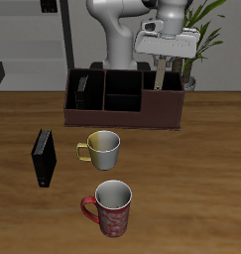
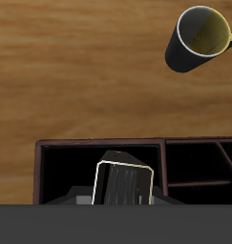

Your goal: Place the left black book into the back desk caddy's left compartment and place the yellow book into the back desk caddy's right compartment and place the right black book into the back desk caddy's right compartment

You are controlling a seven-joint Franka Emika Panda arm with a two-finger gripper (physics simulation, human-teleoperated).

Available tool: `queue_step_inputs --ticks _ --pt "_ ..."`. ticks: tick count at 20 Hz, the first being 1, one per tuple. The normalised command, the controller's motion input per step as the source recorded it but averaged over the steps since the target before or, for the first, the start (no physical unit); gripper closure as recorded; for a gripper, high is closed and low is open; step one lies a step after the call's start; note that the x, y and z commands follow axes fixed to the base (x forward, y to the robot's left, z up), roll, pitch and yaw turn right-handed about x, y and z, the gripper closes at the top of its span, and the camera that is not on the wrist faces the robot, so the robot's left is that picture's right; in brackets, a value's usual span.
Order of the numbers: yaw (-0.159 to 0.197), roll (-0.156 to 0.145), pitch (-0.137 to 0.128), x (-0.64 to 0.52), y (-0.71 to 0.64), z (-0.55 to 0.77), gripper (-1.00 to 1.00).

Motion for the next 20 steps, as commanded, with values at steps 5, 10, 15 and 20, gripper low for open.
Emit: queue_step_inputs --ticks 5,10,15,20 --pt "0.0 -0.02 0.022 0.08 -0.22 -0.16 1.0" --pt "-0.028 -0.028 0.035 0.13 -0.26 -0.24 1.0" --pt "-0.006 -0.007 0.02 -0.02 -0.09 -0.2 1.0" --pt "-0.027 0.03 0.012 -0.11 0.03 -0.18 1.0"
